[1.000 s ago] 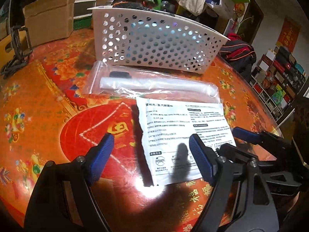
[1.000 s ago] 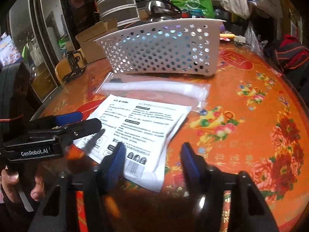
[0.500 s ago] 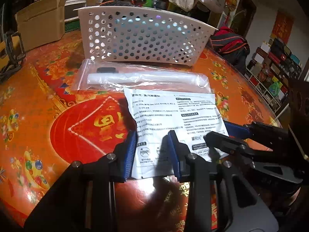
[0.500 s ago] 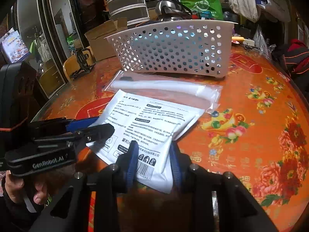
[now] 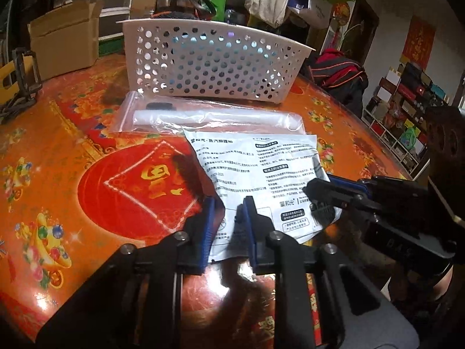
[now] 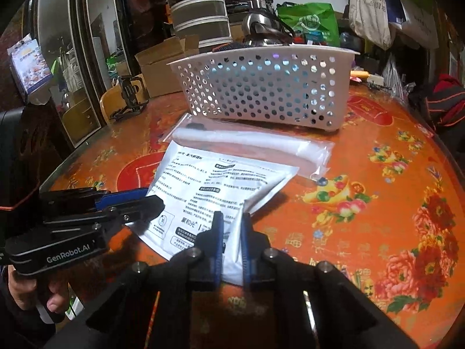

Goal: Organize soft objects
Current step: 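Lift the sheet with both tools, carry it into the basket and open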

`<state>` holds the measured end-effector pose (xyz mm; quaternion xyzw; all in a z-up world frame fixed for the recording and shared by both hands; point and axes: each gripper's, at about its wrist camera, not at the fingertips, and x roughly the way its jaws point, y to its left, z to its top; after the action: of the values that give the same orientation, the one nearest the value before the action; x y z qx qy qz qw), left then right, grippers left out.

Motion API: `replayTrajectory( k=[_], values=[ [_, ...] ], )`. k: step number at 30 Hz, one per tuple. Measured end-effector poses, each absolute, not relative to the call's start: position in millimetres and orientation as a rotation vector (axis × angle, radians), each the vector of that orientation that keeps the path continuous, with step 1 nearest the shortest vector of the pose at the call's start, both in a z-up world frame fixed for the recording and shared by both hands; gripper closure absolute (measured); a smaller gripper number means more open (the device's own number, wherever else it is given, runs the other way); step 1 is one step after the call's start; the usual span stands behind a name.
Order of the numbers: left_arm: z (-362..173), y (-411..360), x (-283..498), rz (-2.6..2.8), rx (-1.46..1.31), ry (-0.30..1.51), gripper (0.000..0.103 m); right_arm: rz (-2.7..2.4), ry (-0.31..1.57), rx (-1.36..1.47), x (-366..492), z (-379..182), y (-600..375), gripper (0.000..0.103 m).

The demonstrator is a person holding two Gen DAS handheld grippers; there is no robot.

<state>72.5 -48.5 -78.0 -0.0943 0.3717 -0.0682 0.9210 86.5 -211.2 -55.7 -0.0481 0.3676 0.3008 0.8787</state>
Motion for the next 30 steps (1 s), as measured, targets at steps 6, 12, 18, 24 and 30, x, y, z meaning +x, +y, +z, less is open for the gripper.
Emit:
replayTrajectory(
  k=[6, 12, 18, 24, 30],
  values=[
    [-73.4, -49.5, 61.3, -0.107, -0.156, 0.718, 0.099, 0.644, 0.727, -0.109, 76.9, -47.9, -211.0, 0.098],
    [-74.2, -53.8, 59.0, -0.128, -0.127, 0.718, 0.103, 0.657, 0.712, -0.12, 72.2, -44.4, -207.0, 0.101],
    [-74.8, -51.8, 55.3, -0.1, -0.128, 0.709, 0.103, 0.651, 0.731, -0.11, 75.9, -50.7, -209.3, 0.101],
    [-69.2, -44.6, 57.0, -0.085, -0.137, 0.708, 0.046, 0.651, 0.75, -0.087, 80.1, -55.7, -215.0, 0.101],
    [-75.0, -45.2, 73.3, -0.092, -0.157, 0.781, 0.042, 0.66, 0.776, -0.094, 82.3, -57.2, -216.7, 0.1]
  ],
)
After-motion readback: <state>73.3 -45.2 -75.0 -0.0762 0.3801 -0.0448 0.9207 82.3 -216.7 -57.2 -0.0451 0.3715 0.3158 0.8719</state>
